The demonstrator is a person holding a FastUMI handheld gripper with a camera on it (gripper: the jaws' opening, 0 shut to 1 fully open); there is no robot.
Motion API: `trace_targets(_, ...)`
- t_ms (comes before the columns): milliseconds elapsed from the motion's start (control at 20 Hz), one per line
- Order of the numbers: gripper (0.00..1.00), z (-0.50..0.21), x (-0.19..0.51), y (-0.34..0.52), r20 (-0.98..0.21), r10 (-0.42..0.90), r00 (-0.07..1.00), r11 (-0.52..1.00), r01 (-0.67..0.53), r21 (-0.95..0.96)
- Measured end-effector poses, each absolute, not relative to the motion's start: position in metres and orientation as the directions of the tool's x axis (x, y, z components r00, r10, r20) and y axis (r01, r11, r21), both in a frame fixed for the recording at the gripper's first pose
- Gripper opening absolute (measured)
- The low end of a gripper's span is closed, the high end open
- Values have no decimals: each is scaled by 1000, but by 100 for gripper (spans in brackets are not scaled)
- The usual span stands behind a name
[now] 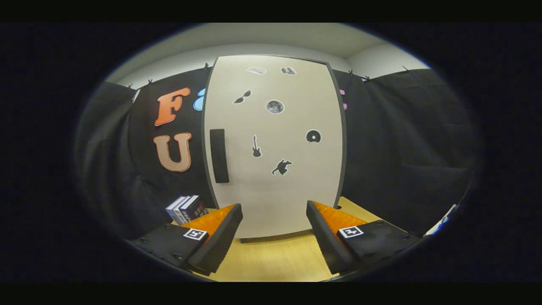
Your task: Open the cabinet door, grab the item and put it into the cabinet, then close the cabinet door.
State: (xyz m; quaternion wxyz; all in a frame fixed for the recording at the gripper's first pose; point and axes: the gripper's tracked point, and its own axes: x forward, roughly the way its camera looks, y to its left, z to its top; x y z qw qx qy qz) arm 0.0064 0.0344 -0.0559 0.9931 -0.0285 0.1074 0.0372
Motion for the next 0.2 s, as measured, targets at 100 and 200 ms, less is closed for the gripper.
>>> trace_targets(100, 98, -56, 3, 35, -216, 73, 974, 995, -86, -52)
trace_targets(200, 97, -57, 1, 35, -219, 74, 973, 995, -88, -53)
